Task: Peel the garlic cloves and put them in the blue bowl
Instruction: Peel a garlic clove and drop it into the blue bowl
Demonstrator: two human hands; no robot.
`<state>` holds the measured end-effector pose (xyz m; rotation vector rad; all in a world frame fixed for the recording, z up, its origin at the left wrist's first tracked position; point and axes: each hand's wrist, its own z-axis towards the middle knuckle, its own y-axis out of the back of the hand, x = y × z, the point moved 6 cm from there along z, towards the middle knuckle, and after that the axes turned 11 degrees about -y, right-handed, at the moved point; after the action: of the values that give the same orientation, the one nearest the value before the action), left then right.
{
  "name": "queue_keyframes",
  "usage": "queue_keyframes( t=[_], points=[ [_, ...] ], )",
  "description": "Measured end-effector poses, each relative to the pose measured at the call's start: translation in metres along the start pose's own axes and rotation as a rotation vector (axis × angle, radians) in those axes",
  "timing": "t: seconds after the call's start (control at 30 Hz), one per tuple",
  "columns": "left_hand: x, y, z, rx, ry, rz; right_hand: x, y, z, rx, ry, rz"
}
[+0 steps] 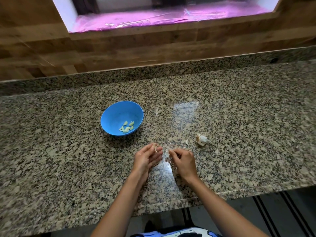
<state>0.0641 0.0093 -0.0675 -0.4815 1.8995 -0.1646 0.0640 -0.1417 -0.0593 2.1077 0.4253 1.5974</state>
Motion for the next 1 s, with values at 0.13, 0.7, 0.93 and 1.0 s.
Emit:
queue_keyframes(
  t=[0.13, 0.7, 0.93, 1.0],
  points=[
    [-0.005, -0.003, -0.004, 0.012, -0.101, 0.22, -0.002, -0.005, 0.002, 0.041, -0.051, -0.073],
    [-0.007, -0.007, -0.008, 0.115, -0.236, 0.397, 0.018, 0.002, 0.004, 0.104, 0.011, -0.106],
    [-0.028, -0.005, 0.0, 0.143, -0.324, 0.367, 0.02, -0.011, -0.009, 0.472, -0.433, 0.574],
    [-0.028, -0.006, 0.001, 0.161, -0.326, 0.32, 0.021, -0.019, -0.022, 0.613, -0.725, 0.911]
  ],
)
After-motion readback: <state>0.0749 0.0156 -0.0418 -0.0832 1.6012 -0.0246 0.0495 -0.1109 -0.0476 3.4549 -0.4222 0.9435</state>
